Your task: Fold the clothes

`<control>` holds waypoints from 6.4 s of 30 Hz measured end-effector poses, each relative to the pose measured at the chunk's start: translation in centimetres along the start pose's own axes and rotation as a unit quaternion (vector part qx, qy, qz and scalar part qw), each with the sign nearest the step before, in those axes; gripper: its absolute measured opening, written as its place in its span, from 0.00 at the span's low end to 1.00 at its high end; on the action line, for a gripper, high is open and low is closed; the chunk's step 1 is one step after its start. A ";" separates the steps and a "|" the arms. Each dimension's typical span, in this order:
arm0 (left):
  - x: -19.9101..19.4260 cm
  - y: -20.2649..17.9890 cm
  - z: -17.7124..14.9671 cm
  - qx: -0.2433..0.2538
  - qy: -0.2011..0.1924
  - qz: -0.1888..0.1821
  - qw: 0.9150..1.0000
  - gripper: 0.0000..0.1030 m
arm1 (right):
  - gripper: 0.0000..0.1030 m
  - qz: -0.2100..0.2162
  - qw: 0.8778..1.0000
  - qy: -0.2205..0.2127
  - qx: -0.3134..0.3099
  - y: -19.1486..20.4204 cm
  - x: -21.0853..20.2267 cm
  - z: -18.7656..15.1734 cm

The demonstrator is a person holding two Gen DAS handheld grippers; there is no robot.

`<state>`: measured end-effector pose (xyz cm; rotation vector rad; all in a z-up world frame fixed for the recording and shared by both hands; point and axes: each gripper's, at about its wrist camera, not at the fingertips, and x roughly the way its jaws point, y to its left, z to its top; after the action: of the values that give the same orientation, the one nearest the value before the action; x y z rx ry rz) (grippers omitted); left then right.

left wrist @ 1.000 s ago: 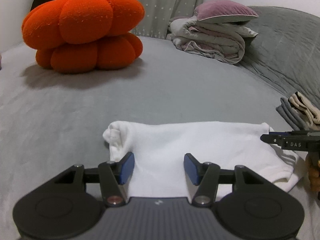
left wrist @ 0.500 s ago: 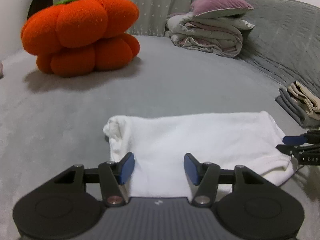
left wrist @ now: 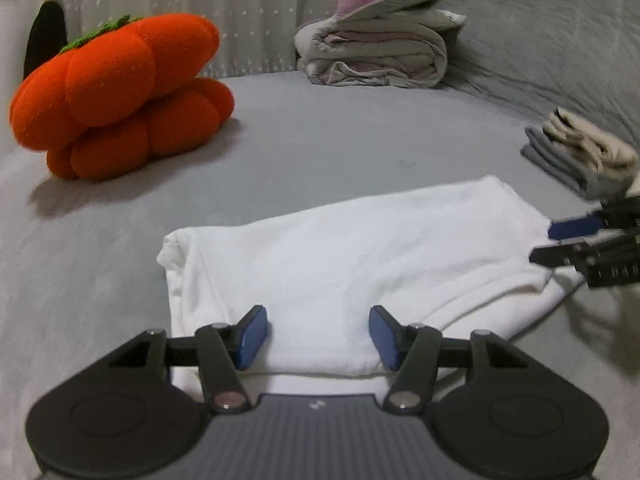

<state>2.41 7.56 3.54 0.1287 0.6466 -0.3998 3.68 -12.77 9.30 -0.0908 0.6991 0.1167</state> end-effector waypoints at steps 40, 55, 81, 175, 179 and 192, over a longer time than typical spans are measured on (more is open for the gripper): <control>1.7 -8.0 0.0 0.003 -0.018 0.003 1.000 0.57 | 0.71 0.040 0.944 -0.027 0.326 -4.2 -3.6 -4.8; 1.6 -8.2 -0.1 -0.009 -0.019 0.008 1.000 0.58 | 0.70 0.065 0.906 -0.104 0.405 -4.2 -2.3 -4.9; 1.4 -8.0 -0.2 -0.009 -0.018 0.001 1.000 0.58 | 0.19 0.019 0.917 -0.137 0.373 -3.9 -1.4 -3.7; -0.4 -6.7 -0.4 -0.002 -0.001 -0.003 1.000 0.63 | 0.18 0.015 0.961 -0.219 0.168 1.9 -5.5 0.0; 0.1 -7.4 -1.0 0.030 -0.003 0.006 1.000 0.65 | 0.18 0.016 0.961 -0.218 0.169 2.0 -5.4 0.1; 0.0 -7.6 -0.9 0.041 0.001 0.005 0.999 0.65 | 0.18 0.017 0.963 -0.219 0.155 3.1 -5.6 0.5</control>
<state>-1.17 0.79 2.89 0.2110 0.6310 -0.4166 -0.75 -10.05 13.15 0.2436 0.2686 0.0548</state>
